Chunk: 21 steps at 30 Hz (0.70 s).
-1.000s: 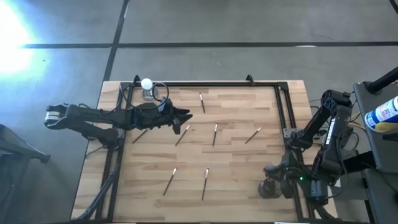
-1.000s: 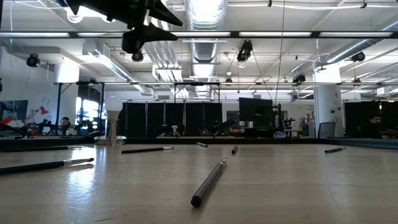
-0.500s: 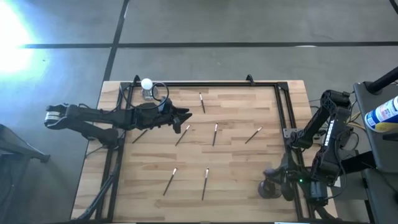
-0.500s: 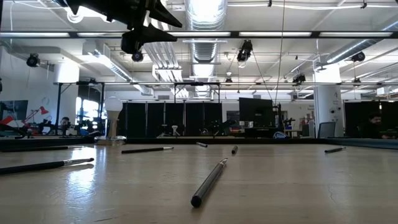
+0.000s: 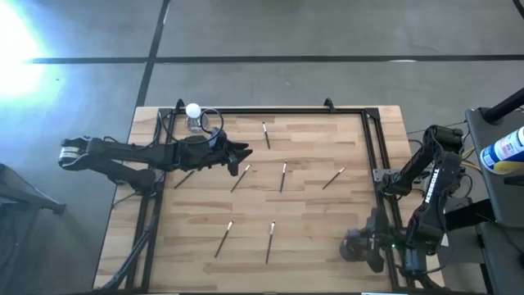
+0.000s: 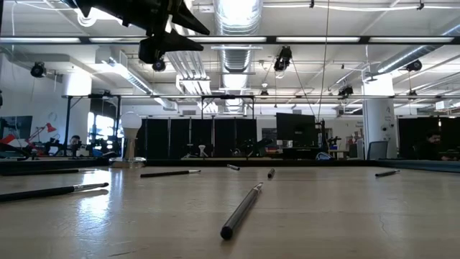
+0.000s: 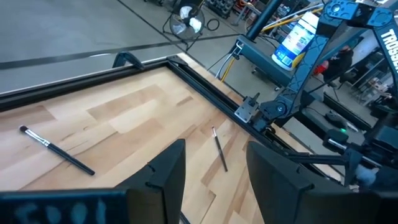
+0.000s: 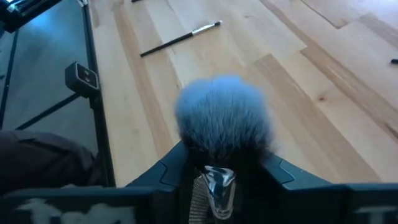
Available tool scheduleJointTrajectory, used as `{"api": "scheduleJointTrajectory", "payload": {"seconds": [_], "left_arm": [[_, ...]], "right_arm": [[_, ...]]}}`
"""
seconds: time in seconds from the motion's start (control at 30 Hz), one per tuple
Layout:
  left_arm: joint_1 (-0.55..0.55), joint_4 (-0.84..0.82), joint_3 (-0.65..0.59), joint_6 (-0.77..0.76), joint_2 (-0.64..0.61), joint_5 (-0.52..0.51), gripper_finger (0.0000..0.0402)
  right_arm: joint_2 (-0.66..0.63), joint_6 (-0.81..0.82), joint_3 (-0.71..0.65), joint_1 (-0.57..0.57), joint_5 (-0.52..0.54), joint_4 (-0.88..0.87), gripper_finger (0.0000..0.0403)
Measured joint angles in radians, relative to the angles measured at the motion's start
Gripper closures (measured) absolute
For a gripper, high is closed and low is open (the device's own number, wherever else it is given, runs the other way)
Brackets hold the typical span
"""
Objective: Put items in baskets/containers
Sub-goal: Put the highlighter brush into the brush holder, then put the eyeshadow brush into the brush holder
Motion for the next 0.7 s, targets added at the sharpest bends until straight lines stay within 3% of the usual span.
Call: {"api": "scheduleJointTrajectory", "payload": {"seconds": [0.33, 0.47, 0.7], "left_arm": [[0.000, -0.004, 0.000, -0.033, 0.000, 0.007, 0.0241], [-0.001, -0.041, 0.000, -0.032, 0.000, 0.009, 0.0241], [-0.002, -0.113, 0.000, -0.081, 0.000, 0.010, 0.0241]], "right_arm": [[-0.025, -0.080, 0.071, 0.000, -0.023, -0.023, 0.0251], [-0.032, -0.127, 0.139, -0.011, -0.081, -0.102, 0.0245], [-0.045, -0.162, 0.288, -0.108, -0.106, -0.319, 0.0286]]}}
